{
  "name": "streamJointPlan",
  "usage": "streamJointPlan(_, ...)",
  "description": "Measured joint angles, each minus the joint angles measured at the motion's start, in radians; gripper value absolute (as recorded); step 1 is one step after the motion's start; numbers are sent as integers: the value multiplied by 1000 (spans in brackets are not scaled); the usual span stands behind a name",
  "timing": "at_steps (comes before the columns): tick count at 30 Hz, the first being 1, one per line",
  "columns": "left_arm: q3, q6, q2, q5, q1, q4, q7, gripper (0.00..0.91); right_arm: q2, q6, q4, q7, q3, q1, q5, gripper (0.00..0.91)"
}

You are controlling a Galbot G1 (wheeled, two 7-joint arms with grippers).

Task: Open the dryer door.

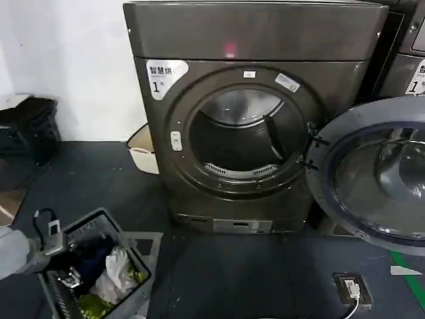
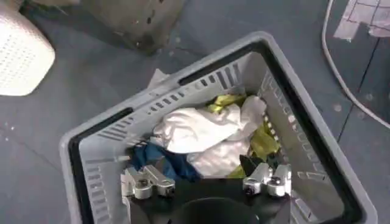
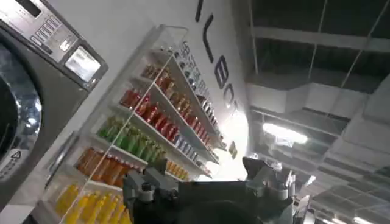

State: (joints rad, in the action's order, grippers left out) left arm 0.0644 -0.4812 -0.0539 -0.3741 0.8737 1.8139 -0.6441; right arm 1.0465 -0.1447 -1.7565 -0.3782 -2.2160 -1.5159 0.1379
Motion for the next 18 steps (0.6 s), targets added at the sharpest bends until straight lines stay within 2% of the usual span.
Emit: streamJointPlan(18,-8,24,22,26,-2,7,-54,907,3,-4,-1,-9,0,4,-7,907)
